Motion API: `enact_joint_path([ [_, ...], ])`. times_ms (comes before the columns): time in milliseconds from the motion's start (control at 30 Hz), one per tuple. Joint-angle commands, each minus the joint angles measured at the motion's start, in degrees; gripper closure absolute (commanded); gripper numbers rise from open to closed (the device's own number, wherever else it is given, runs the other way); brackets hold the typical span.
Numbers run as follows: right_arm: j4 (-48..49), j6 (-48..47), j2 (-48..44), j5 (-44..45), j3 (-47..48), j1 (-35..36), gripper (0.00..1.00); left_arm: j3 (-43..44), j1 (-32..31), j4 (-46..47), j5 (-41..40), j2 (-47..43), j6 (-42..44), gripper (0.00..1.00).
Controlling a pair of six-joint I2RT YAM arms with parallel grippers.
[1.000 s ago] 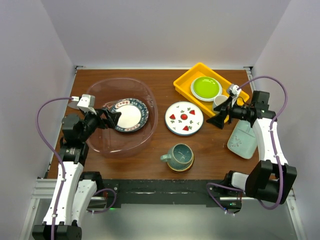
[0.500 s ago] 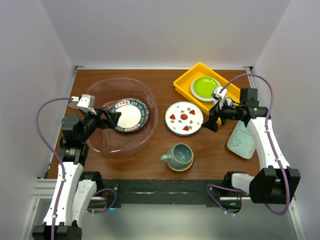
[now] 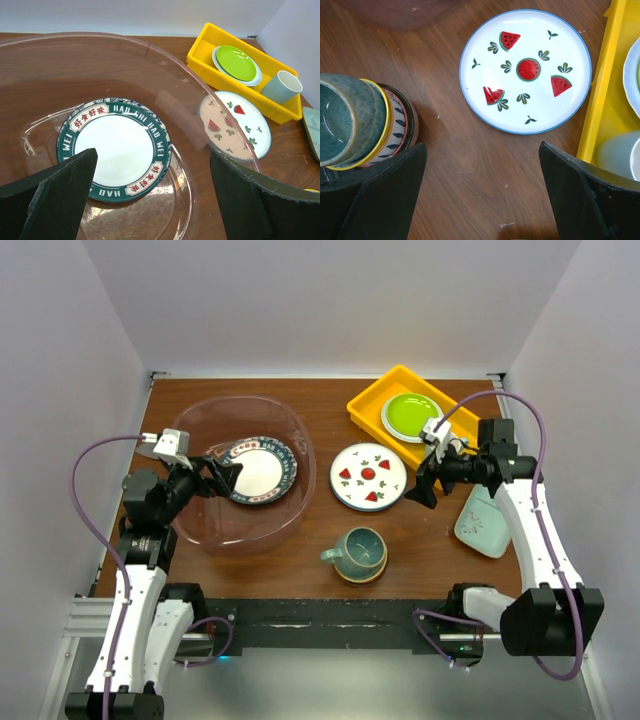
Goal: Place the mixed dishes into the plastic bin
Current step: Pick up the plate at the center of the board.
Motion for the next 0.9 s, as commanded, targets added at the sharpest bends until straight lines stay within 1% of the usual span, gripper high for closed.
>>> enact_joint_path([
  [0, -0.09, 0.09, -1.81, 1.45, 0.36, 0.62, 0.02, -0.51, 0.01, 2.7, 1.09, -0.59, 0.38, 0.0],
  [100, 0.61, 1.32, -1.64, 2.24, -0.26, 0.62, 0.02, -0.51, 0.01, 2.7, 1.09, -0.68, 0.3, 0.0],
  [167, 1.49, 2.2, -1.64, 2.68, -0.87, 2.29, 0.02, -0.51, 0.1, 2.7, 1.17, -0.85, 0.38, 0.0],
  [400, 5.62, 8.26, -1.11, 6.46, -2.81, 3.43, 0.02, -0.51, 0.01, 2.7, 1.09, -0.85, 0.38, 0.0],
  [667, 10.02, 15.82, 2.31, 8.92, -3.07, 3.52, 0.02, -0.6, 0.01, 2.7, 1.09, -0.94, 0.38, 0.0],
  [867, 12.39, 19.51, 4.42, 11.64, -2.63, 3.52, 0.02, -0.6, 0.1, 2.7, 1.09, -1.03, 0.38, 0.0],
])
